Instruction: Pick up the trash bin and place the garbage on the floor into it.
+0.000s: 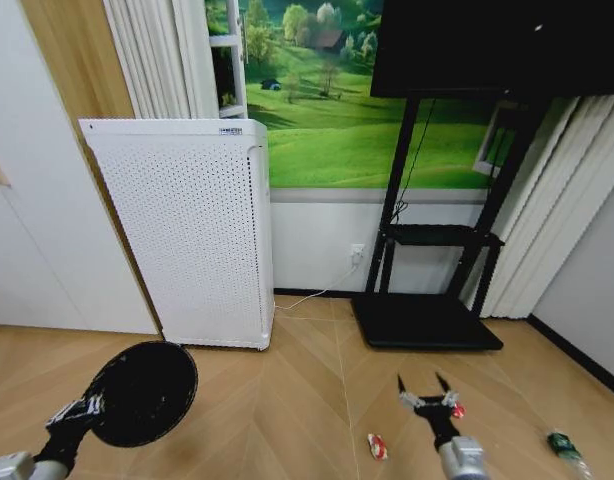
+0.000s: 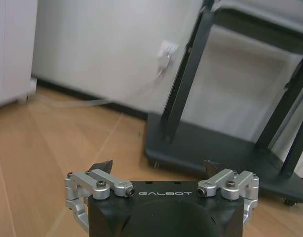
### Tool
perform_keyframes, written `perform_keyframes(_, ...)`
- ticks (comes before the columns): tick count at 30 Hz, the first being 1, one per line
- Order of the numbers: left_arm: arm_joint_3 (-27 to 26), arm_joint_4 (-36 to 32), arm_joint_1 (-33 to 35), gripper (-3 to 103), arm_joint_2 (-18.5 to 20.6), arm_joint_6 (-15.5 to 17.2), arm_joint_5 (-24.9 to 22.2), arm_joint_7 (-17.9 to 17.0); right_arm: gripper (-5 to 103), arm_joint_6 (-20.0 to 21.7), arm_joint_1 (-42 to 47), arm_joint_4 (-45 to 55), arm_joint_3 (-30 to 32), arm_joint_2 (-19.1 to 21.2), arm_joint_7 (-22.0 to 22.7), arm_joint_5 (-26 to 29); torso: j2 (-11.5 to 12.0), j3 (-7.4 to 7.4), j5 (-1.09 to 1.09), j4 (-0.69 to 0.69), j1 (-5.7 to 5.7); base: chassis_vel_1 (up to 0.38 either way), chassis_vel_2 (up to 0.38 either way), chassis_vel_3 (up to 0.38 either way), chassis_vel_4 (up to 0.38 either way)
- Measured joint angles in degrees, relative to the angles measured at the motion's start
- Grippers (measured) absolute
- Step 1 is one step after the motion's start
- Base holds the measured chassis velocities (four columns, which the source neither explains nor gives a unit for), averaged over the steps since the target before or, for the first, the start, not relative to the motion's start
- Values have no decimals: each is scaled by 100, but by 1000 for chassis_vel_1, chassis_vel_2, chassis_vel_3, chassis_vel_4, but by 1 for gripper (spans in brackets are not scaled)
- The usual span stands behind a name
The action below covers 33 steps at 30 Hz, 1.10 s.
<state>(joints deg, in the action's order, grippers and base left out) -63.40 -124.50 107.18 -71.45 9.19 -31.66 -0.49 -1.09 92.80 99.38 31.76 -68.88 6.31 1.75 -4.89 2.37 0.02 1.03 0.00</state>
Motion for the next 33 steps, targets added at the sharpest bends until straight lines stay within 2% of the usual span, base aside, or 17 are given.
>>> perform_keyframes(4,-17,-6,21,7,7,-7,1,2,100,62,-213,-567,-354,219,20,-2,0,0,-3,-2,0,-30,-22,-6,9)
perform_keyframes(6,-14,-6,29,7,9,-8,17,-2,100,97,-411,-999,-610,343,-56,-5,0,0,-1,-8,0,0,0,0,0)
perform_keyframes(11,46,-4,17,7,5,-8,66,-39,100,146,-665,-1491,-994,440,-169,21,0,0,-3,-5,0,0,0,0,0)
perform_keyframes(13,93,5,14,7,-2,-2,112,-68,103,-48,-832,-1836,-1192,339,-199,-72,0,0,-3,-3,0,0,0,0,0)
perform_keyframes(15,130,6,23,7,-2,-1,151,-89,100,-108,-928,-1988,-1278,236,-237,-116,0,0,-2,-4,0,0,0,0,0)
perform_keyframes(19,241,-21,63,7,14,20,246,-118,95,10,-1085,-2190,-1507,130,-269,3,0,0,-3,-6,0,0,0,0,0)
perform_keyframes(21,254,-30,62,7,20,24,255,-124,95,43,-1112,-2223,-1536,122,-284,22,0,0,-3,-6,0,0,0,0,0)
perform_keyframes(23,306,-61,50,7,44,63,267,-193,100,197,-1282,-2491,-1616,41,-304,98,0,0,-2,-5,0,0,0,0,0)
perform_keyframes(33,375,-73,66,7,46,91,296,-247,100,309,-1613,-3213,-1539,-170,-261,163,0,0,-2,-5,0,0,0,0,0)
